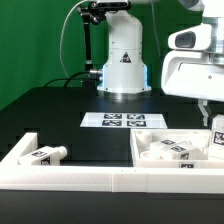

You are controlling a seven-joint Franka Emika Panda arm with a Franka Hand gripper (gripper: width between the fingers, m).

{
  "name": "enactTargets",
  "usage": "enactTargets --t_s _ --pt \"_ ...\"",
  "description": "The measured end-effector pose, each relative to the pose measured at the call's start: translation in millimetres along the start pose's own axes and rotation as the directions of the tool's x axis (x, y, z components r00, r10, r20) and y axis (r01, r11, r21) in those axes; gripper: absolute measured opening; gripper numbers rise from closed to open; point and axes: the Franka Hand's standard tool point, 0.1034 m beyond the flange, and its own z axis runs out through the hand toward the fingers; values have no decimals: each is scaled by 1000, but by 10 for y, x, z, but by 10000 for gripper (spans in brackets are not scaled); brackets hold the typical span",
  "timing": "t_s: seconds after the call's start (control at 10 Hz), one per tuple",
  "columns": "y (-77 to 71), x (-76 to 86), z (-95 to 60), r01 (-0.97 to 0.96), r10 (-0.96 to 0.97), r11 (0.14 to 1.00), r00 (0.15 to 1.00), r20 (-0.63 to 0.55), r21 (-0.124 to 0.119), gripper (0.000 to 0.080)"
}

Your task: Assemble one leg

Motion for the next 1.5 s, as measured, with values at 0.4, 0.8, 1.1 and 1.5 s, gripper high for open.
enactTargets --t_s 0.4,0.8,1.1,1.5 --pt "17 27 -24 202 -202 979 979 -4 1 441" --pt "13 46 -36 568 -569 823 823 -9 -14 644" --pt "-9 55 -35 833 -835 550 550 -8 -57 649" --pt "8 70 -30 989 -989 138 140 44 -61 649"
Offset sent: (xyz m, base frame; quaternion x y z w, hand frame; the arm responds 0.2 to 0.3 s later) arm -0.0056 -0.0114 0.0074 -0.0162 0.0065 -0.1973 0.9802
